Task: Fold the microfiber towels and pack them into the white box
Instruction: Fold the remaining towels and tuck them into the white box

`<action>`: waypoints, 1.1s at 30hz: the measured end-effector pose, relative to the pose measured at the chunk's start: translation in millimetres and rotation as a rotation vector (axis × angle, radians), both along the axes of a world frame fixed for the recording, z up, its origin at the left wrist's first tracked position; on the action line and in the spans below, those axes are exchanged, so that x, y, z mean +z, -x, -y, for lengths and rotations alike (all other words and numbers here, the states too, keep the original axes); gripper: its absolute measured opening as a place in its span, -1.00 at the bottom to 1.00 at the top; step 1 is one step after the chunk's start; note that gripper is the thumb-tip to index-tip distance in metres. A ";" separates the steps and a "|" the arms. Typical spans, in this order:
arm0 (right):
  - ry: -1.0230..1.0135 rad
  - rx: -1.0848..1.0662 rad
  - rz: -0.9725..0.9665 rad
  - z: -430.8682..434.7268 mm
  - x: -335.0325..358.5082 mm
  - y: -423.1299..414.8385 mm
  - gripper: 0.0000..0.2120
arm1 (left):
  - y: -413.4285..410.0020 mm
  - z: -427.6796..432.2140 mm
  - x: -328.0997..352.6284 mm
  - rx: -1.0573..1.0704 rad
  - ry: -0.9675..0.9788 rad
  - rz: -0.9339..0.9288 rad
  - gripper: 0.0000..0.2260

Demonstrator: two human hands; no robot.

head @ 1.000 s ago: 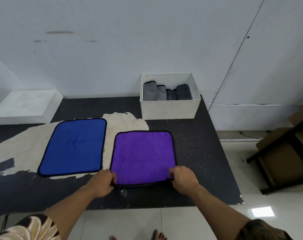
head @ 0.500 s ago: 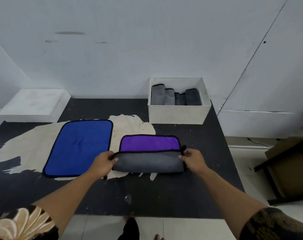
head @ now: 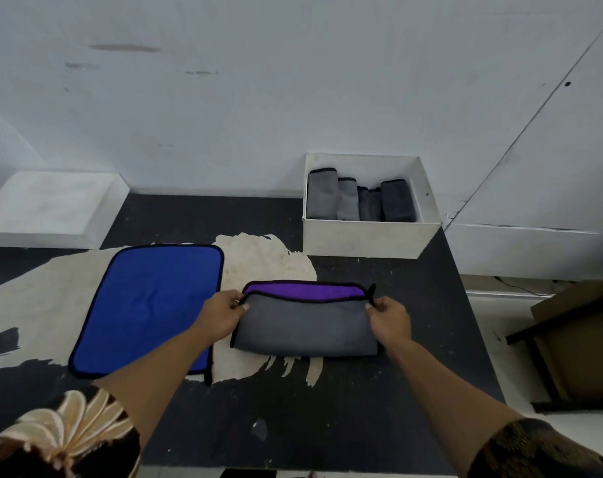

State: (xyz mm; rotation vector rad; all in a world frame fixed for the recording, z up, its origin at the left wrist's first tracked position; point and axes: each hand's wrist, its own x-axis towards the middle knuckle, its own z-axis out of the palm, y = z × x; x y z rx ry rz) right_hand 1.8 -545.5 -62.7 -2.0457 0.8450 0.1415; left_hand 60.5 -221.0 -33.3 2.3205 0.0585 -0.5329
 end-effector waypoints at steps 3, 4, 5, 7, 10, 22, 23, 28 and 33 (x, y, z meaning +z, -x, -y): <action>0.002 0.017 -0.068 -1.6 -5.8 -4.8 -0.87 | -5.2 0.5 -11.4 -0.027 -0.031 -0.066 -0.91; 0.002 0.007 -0.057 -1.0 -5.8 -6.8 -0.88 | -7.0 0.7 -13.1 -0.010 -0.024 -0.052 -0.92; 0.010 -0.002 -0.032 -0.1 -4.9 -9.5 -0.89 | -10.0 1.3 -13.8 0.015 -0.014 -0.032 -0.91; 0.032 -0.027 0.035 1.0 -0.8 -16.8 -0.89 | -17.6 2.5 -13.1 0.074 0.005 0.000 -0.92; 0.062 -0.059 0.075 2.0 3.4 -29.8 -0.88 | -26.3 4.7 -14.0 0.120 0.009 -0.009 -0.92; 0.117 0.001 -0.063 5.6 -8.5 -45.0 -0.89 | -29.3 9.0 -28.1 0.125 -0.064 -0.071 -0.84; 0.104 0.011 -0.087 6.1 -8.9 -45.7 -0.83 | -30.2 8.3 -29.0 0.118 -0.087 -0.087 -0.85; 0.077 0.054 -0.133 9.3 -11.9 -46.6 -0.69 | -32.8 7.1 -33.5 0.089 -0.138 -0.121 -0.93; 0.079 0.008 -0.057 7.5 -4.7 -40.5 -0.69 | -30.8 7.3 -30.4 0.125 -0.096 -0.167 -0.65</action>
